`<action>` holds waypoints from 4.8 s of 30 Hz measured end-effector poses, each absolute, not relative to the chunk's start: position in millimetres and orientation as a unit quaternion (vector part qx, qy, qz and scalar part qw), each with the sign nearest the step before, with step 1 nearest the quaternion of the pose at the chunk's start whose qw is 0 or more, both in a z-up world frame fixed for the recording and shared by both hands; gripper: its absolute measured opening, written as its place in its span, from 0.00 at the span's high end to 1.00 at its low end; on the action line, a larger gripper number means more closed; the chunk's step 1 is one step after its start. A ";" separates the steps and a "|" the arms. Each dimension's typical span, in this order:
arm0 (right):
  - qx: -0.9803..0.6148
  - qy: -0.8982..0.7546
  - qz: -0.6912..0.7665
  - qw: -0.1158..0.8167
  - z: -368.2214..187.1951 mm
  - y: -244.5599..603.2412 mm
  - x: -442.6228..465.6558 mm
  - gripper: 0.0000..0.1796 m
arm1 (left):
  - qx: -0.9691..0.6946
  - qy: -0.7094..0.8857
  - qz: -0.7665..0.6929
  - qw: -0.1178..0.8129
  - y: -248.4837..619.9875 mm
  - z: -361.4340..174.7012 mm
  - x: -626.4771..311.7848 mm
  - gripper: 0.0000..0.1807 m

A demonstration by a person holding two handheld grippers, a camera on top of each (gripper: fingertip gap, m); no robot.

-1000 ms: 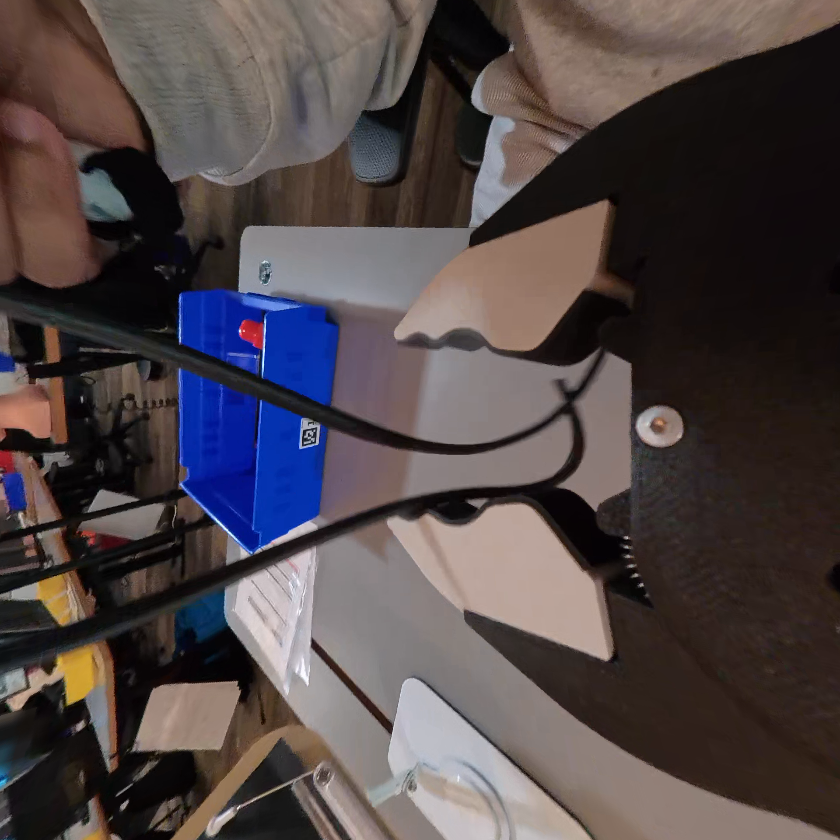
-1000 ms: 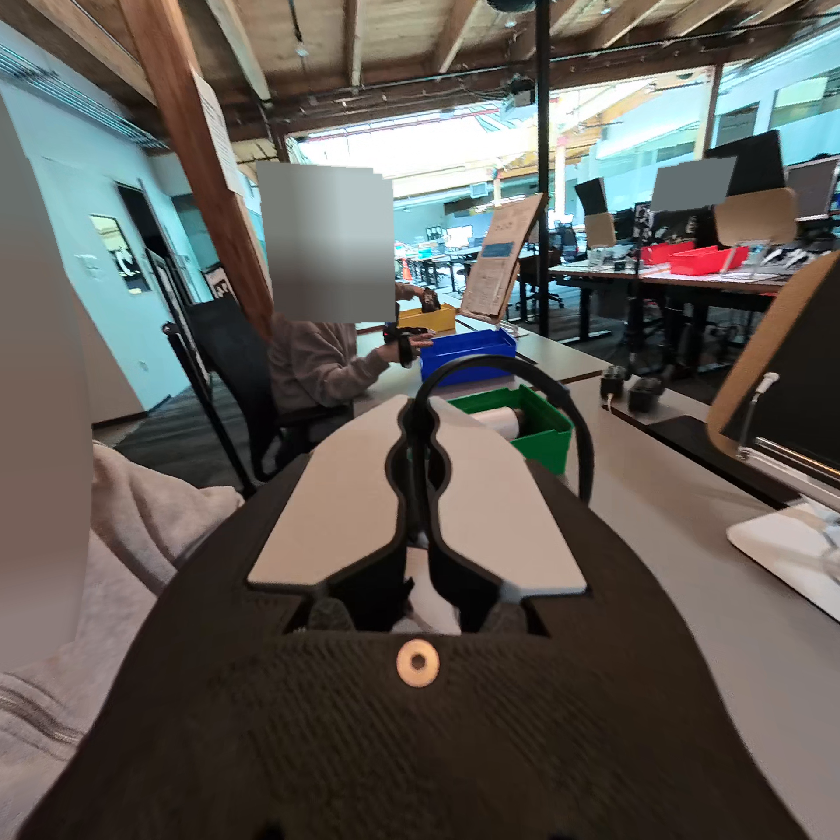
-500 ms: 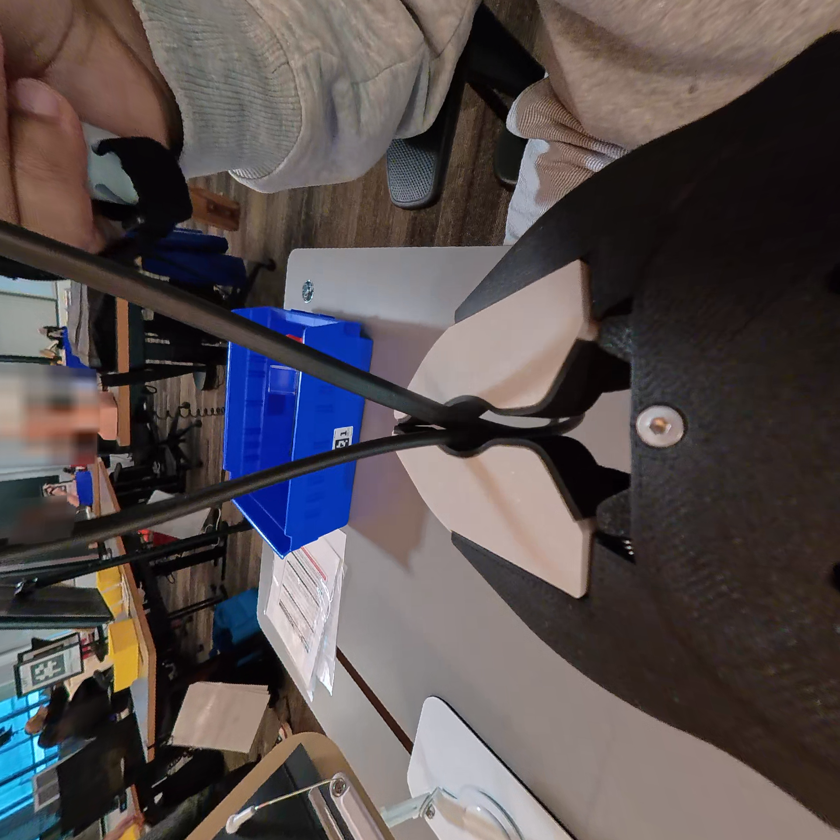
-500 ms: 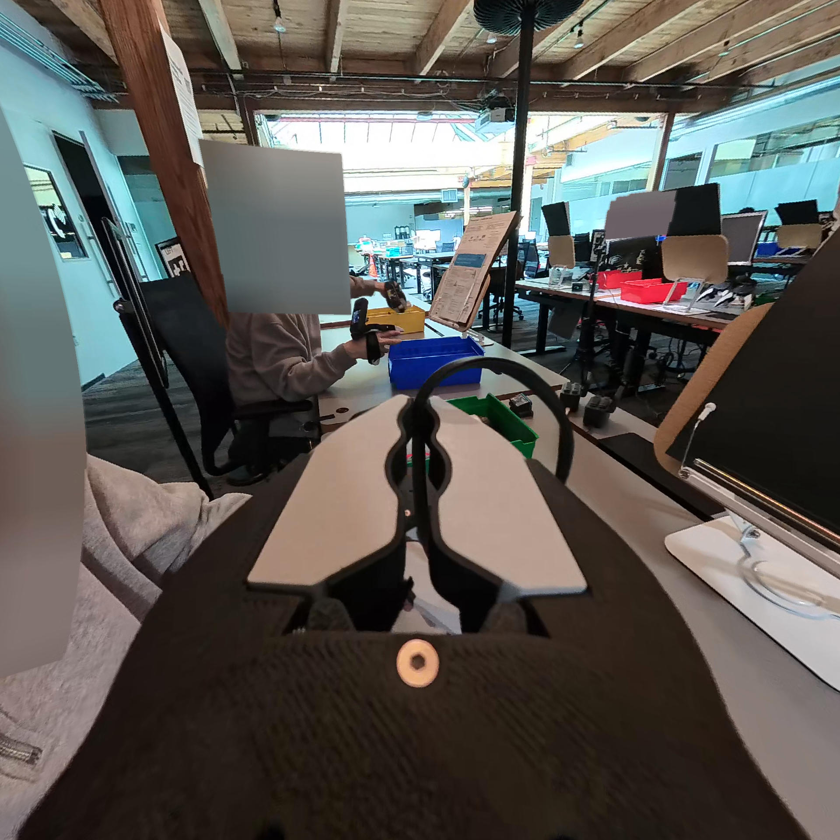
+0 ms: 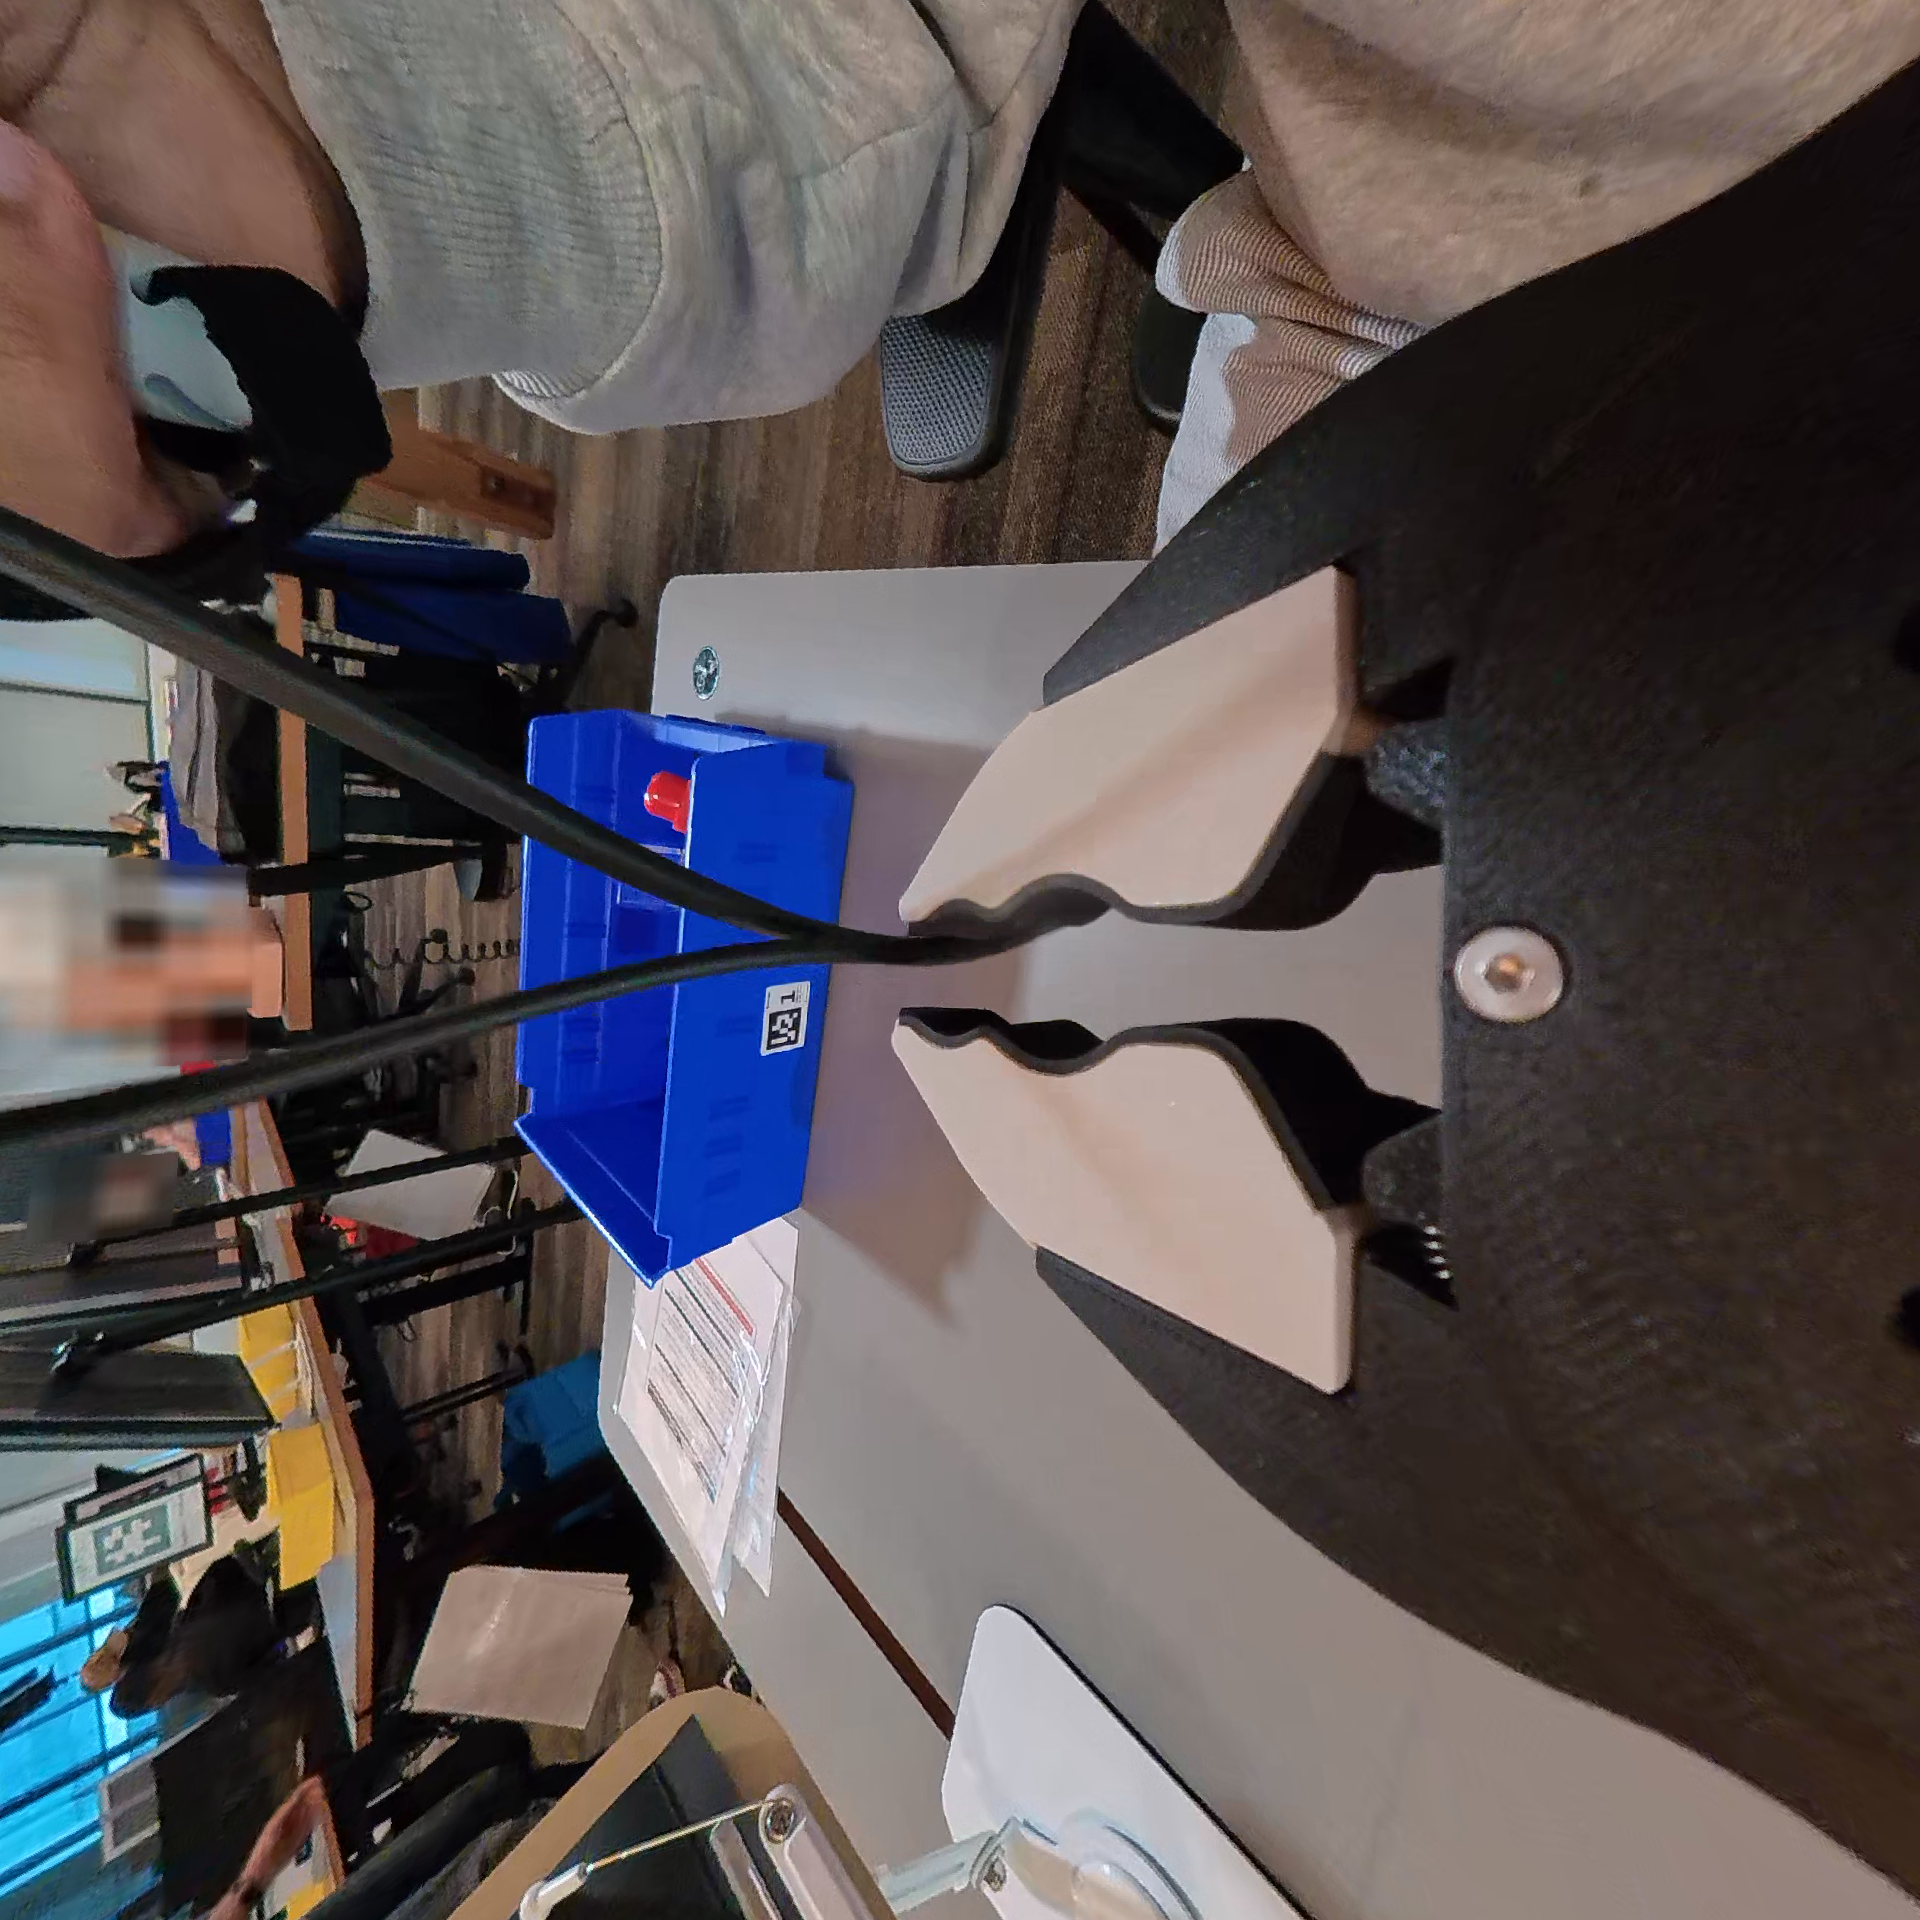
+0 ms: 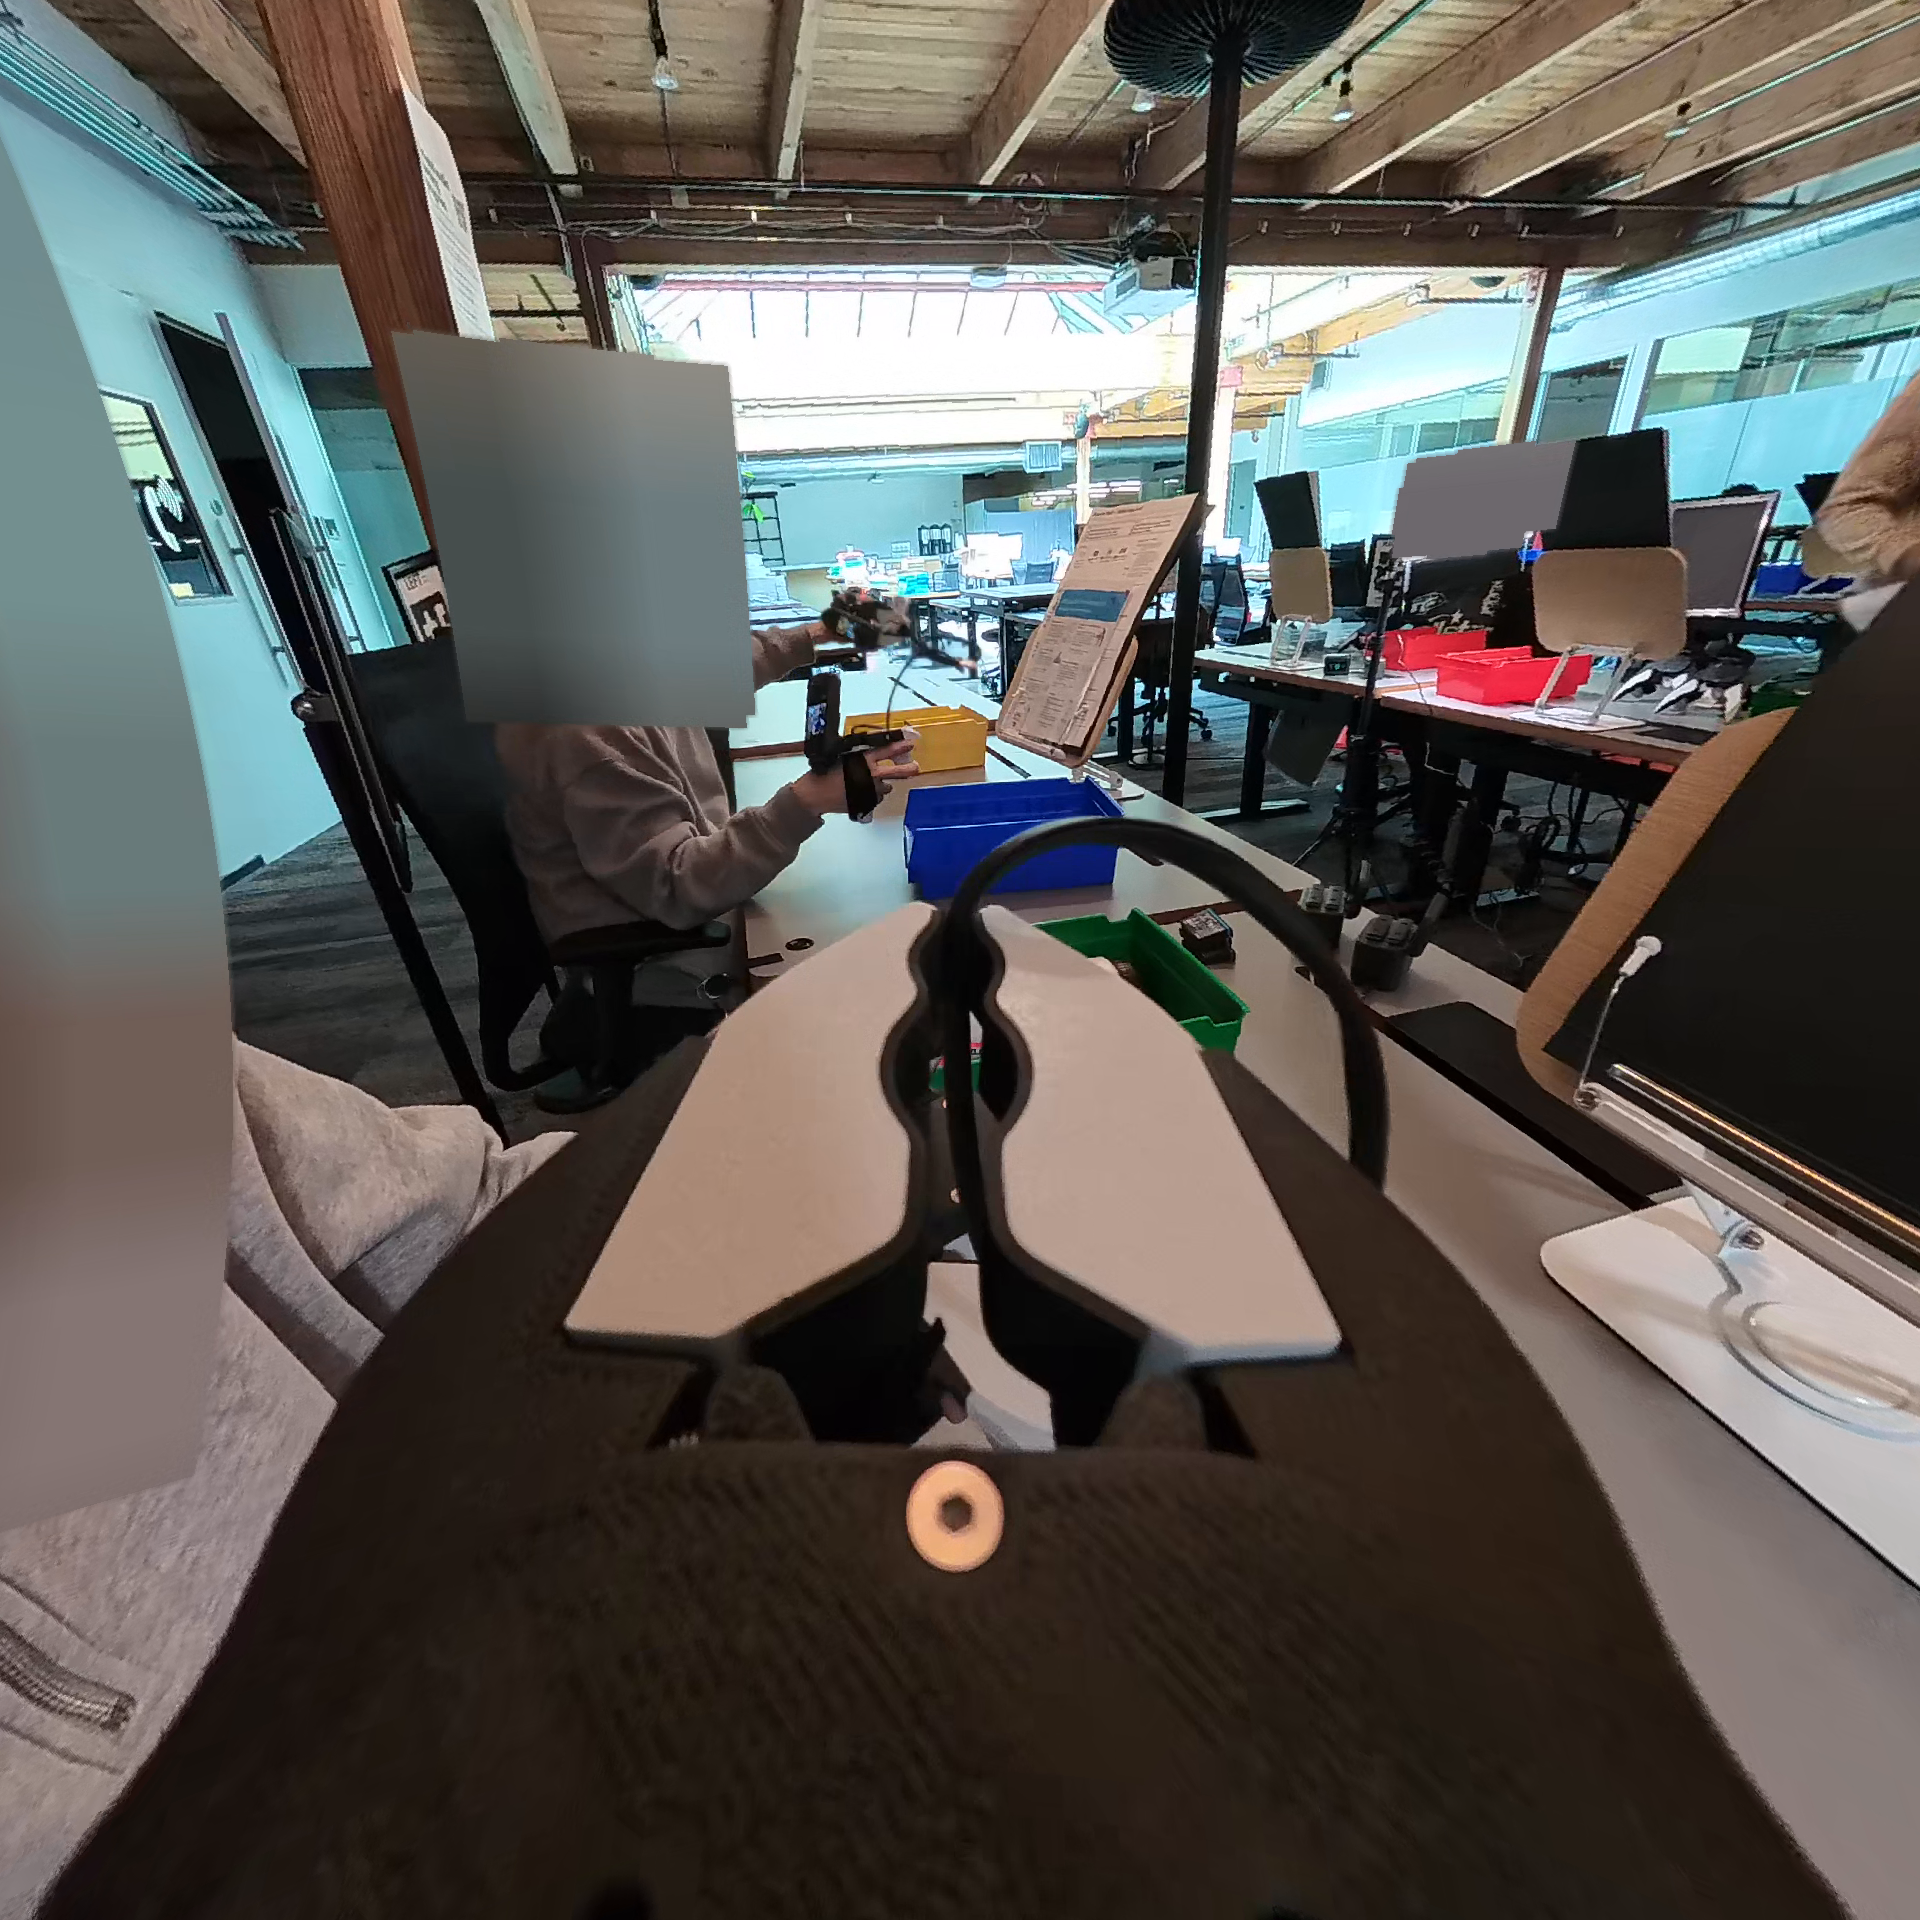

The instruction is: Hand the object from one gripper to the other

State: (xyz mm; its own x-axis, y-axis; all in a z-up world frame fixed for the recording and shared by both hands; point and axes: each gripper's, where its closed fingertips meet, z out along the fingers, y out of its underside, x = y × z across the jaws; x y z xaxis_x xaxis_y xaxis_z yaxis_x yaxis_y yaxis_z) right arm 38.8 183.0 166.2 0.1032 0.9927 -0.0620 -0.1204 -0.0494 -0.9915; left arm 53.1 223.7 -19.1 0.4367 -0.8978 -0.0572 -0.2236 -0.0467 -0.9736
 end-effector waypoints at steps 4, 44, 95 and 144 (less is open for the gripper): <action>-0.507 -0.429 0.518 0.540 167.5 181.2 39.2 0.97 | -0.649 0.430 -0.315 0.542 223.2 -19.3 53.6 0.98; -0.498 -0.427 0.506 0.560 174.4 170.6 45.9 0.97 | -0.633 0.404 -0.383 0.538 217.2 -13.3 60.2 0.96; -0.469 -0.363 0.507 0.625 184.1 163.6 21.9 0.97 | -0.588 0.349 -0.191 0.704 207.8 12.1 67.2 0.78; -0.456 -0.371 0.521 0.619 192.4 150.6 24.3 0.96 | -0.642 0.391 -0.215 0.623 212.6 -28.1 84.9 0.91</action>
